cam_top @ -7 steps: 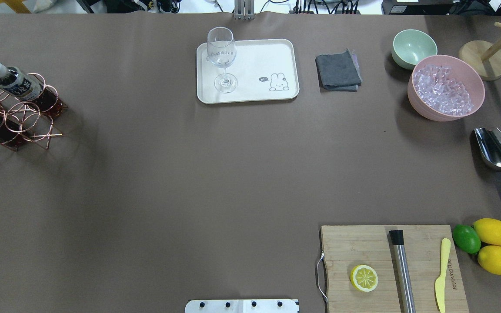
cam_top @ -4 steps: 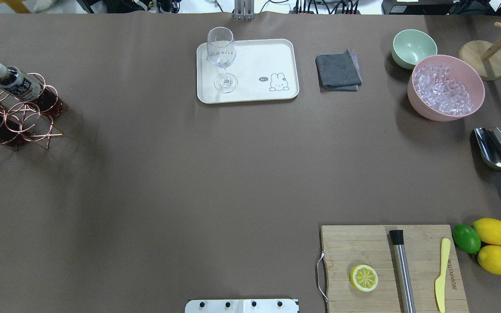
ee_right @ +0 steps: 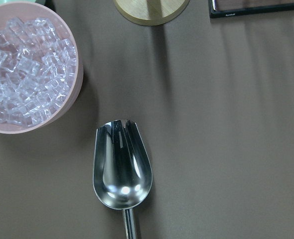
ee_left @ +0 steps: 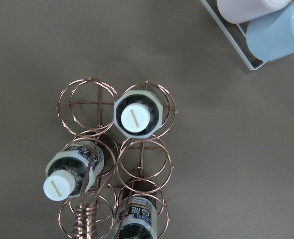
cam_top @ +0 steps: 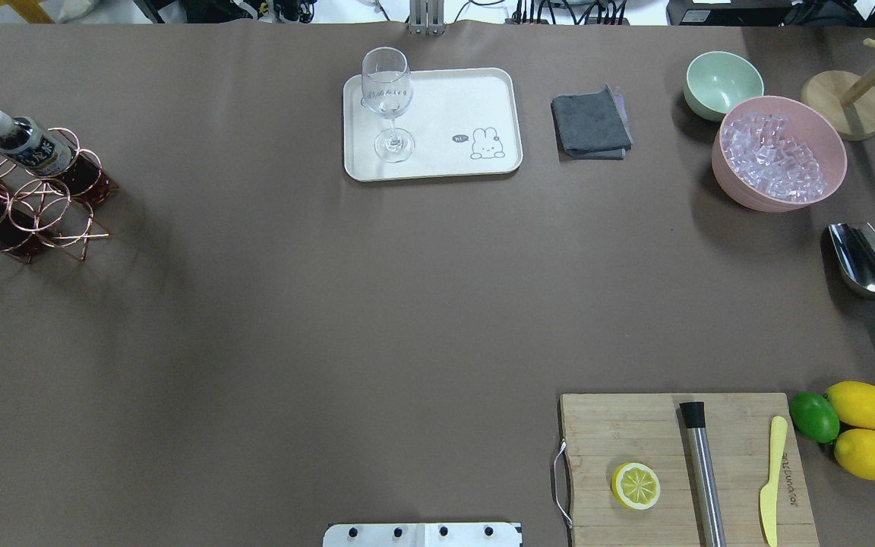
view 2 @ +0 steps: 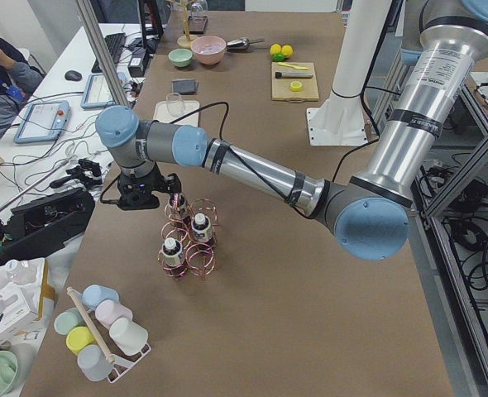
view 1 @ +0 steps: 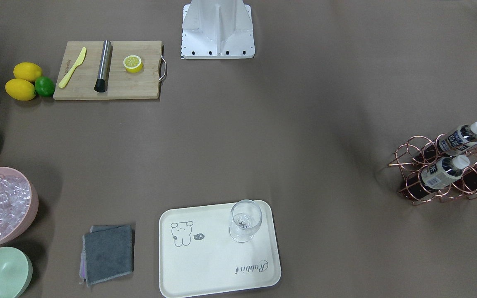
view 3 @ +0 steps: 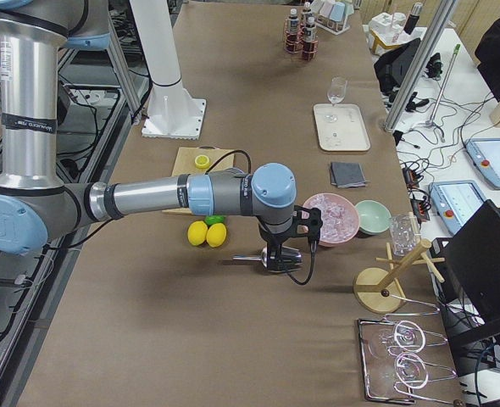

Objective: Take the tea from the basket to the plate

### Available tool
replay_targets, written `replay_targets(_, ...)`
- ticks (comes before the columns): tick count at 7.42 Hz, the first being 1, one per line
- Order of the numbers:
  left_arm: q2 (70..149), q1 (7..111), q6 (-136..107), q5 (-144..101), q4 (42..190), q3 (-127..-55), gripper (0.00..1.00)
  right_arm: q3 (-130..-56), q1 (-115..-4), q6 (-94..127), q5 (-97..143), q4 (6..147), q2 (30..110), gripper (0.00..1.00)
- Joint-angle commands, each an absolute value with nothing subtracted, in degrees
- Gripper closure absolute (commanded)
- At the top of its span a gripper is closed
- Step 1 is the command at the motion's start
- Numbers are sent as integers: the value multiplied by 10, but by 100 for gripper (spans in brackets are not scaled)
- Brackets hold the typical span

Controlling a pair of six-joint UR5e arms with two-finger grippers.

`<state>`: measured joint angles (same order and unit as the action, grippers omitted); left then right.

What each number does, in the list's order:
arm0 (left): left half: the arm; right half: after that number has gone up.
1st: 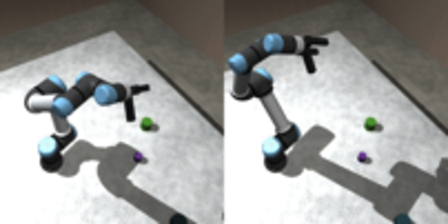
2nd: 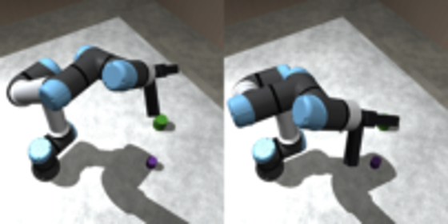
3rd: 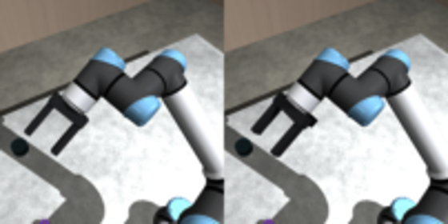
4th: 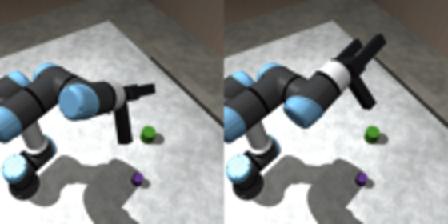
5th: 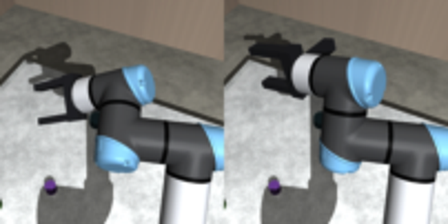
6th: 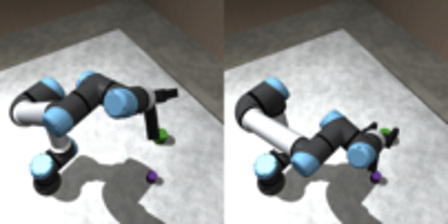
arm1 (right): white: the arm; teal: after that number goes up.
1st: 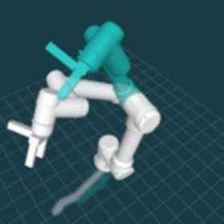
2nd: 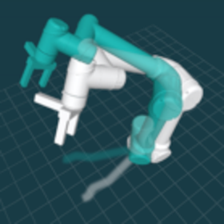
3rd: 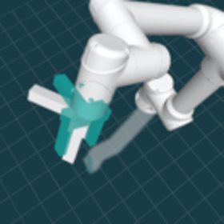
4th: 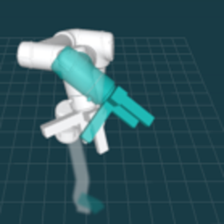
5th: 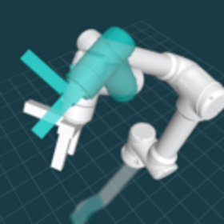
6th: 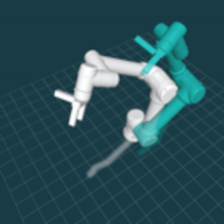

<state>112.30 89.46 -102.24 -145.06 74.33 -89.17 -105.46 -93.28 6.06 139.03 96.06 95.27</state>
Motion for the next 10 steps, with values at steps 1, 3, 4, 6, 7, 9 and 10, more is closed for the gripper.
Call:
replay_targets(1, 1123, 891, -1022, -1487, 706, -893, 4, -1055, -933, 61, 1390, 961, 953, 0)
replay_targets(3, 1123, 874, -1020, -1498, 677, -903, 4, -1055, -933, 61, 1390, 961, 953, 0)
replay_targets(4, 1122, 867, -1017, -1512, 657, -911, 4, -1054, -933, 61, 1390, 961, 953, 0)
replay_targets(6, 1114, 855, -1015, -1508, 652, -926, 11, -1055, -933, 61, 1390, 961, 952, 0)
replay_targets(7, 1096, 853, -1013, -1506, 650, -942, 11, -1054, -933, 61, 1390, 961, 951, 0)
replay_targets(9, 1072, 853, -935, -1461, 631, -961, 10, -1054, -933, 61, 1390, 961, 950, 0)
replay_targets(10, 1072, 855, -934, -1461, 627, -968, 10, -1054, -933, 61, 1390, 961, 947, 0)
